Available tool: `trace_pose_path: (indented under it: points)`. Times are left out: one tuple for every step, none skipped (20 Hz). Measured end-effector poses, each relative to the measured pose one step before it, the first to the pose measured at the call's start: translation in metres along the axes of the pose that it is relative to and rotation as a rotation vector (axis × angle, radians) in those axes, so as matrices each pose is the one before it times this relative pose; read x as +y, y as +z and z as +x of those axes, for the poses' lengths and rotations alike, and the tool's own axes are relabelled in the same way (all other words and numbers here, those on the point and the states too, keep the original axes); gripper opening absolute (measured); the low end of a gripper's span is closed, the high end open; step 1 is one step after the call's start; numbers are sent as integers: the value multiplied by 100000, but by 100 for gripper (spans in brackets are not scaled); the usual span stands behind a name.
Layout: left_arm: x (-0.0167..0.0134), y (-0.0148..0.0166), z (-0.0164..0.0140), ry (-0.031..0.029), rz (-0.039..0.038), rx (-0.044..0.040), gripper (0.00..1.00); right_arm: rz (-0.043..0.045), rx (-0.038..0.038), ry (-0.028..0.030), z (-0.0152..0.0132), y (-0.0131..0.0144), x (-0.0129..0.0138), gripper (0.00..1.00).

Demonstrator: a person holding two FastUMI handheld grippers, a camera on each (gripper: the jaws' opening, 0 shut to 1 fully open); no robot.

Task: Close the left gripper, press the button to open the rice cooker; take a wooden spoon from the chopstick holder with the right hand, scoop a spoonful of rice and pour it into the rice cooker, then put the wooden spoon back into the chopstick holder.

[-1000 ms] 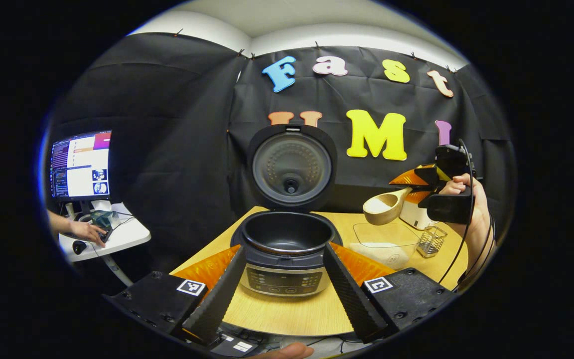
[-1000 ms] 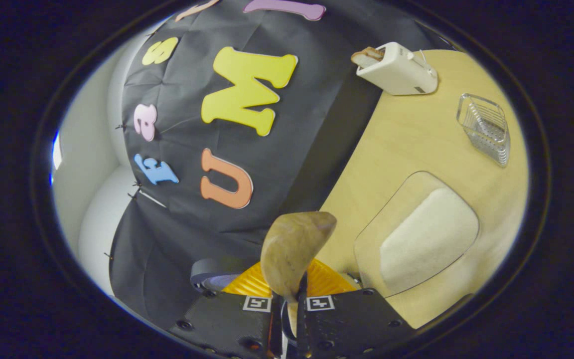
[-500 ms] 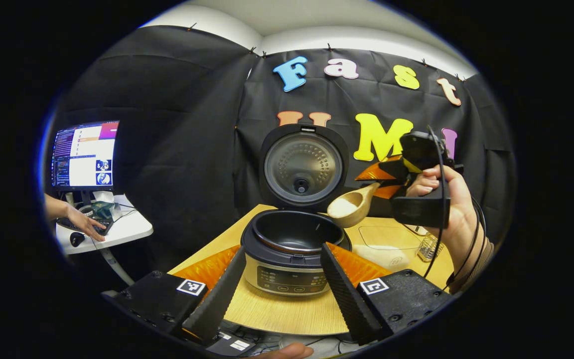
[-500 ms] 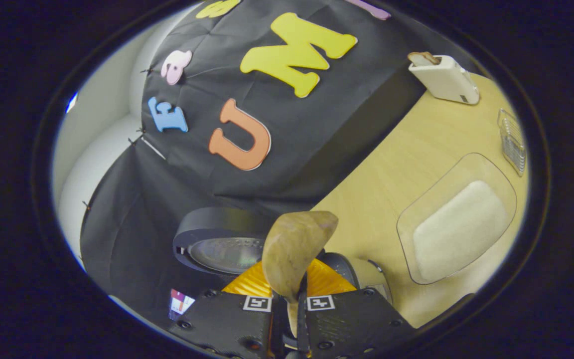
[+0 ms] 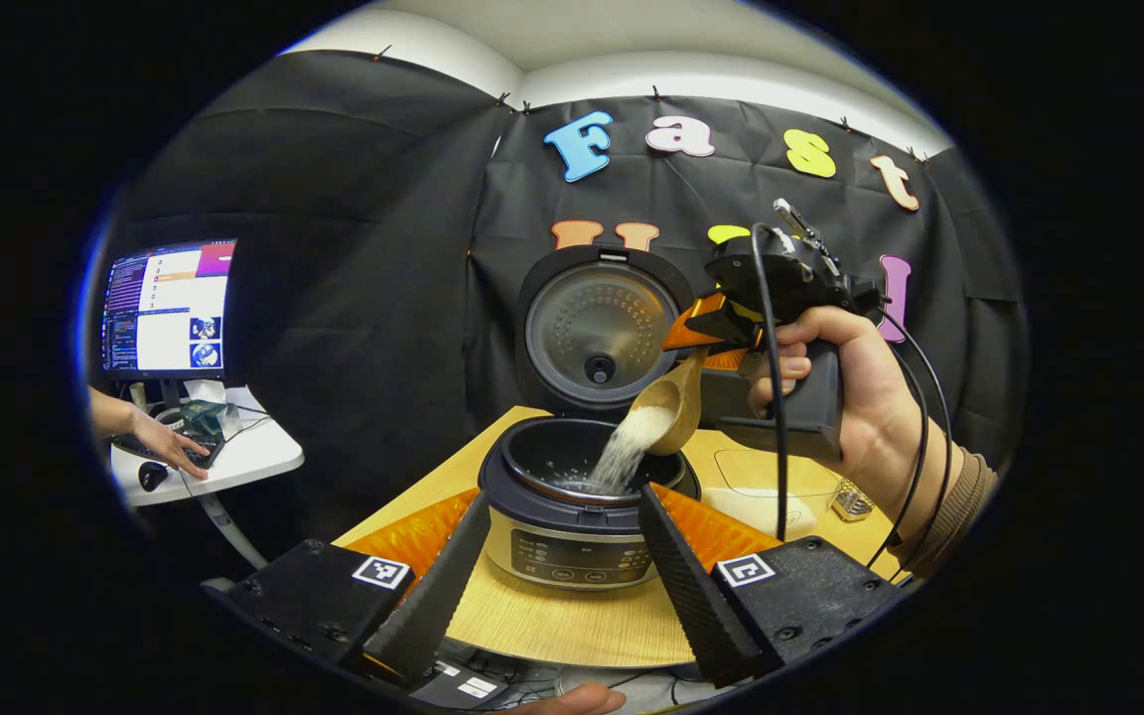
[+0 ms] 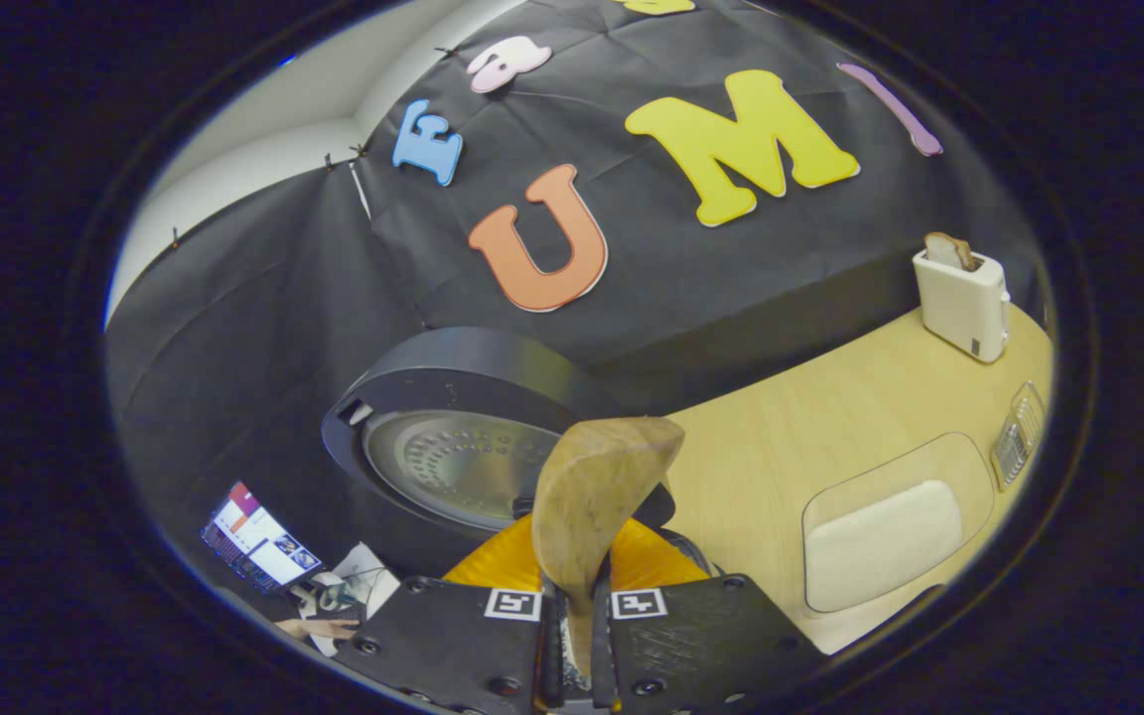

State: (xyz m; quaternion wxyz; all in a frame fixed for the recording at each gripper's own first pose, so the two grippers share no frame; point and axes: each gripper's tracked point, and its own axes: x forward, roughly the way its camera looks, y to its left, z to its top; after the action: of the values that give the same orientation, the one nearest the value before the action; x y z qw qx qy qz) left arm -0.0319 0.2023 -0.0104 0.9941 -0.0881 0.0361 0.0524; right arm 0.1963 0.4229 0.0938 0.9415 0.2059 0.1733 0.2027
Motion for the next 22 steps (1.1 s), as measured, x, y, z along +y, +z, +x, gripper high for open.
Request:
trace_pose_path:
  points:
    - [-53, -39, 68, 12, 693, 207, 96, -2324, 138, -662, 122, -207, 180, 11]
    - [128, -122, 19, 228, 743, 40, 96, -2320, -172, -581, 98, -78, 102, 11]
    - [29, -61, -23, 191, 339, 196, 96, -3573, 23, -1146, -9, -207, 21, 11]
    - [21, -8, 21, 208, 150, 212, 96, -3749, -315, -724, 44, 14, 73, 11]
    - [120, 106, -76, 363, 313, -175, 96, -3695, -280, 139, 62, 45, 269, 11]
    - [59, 92, 27, 565, 299, -187, 96, -3435, 984, 554, 40, -138, 168, 11]
    - [198, -15, -76, 609, 178, -48, 96, -4595, 432, 737, -11, -82, 127, 11]
    - [128, 6, -104, 52, -30, -171, 96, -4944, 268, -53, 128, -67, -96, 11]
    - [21, 57, 47, -186, -25, -187, 96, -4559, 287, -27, 251, -171, 199, 11]
    - [-6, -61, -90, -161, -5, 221, 96, -3650, -22, 42, 85, -117, 143, 11]
    - [28, -59, 26, -83, 162, 193, 96, -3434, 49, 564, 31, -64, 308, 9]
    - [80, 49, -11, 204, -49, -217, 96, -3450, -374, 318, 59, 24, 187, 11]
    - [108, -26, -87, 316, -201, 327, 96, -3924, -220, 783, -62, -11, 413, 11]
    - [125, 26, -63, 396, 52, -218, 96, -5383, -359, 357, -34, 32, 383, 11]
    - [89, 44, -73, 237, 267, 16, 96, -6179, -788, 534, -25, 174, 407, 11]
    - [52, -26, -56, 224, -140, 17, 96, -6910, -1497, -84, -258, 261, 275, 10]
    - [331, -54, 22, 555, -635, 129, 96, -5718, -1348, -217, -73, 325, 477, 11]
    - [447, -33, 74, 381, -893, 162, 96, -2597, -9, 679, -172, 245, 527, 11]
    - [278, -89, 53, 413, -921, 337, 96, -899, -57, 927, -129, 224, 590, 11]
    - [260, -161, 117, 649, -738, 368, 96, -1438, -302, 557, -17, 215, 263, 11]
    - [242, -60, 6, 776, -382, 394, 96, -983, 8, 639, -1, -173, 258, 11]
    - [77, -27, -27, 411, -197, 130, 96, -603, 684, 121, 7, -257, 82, 11]
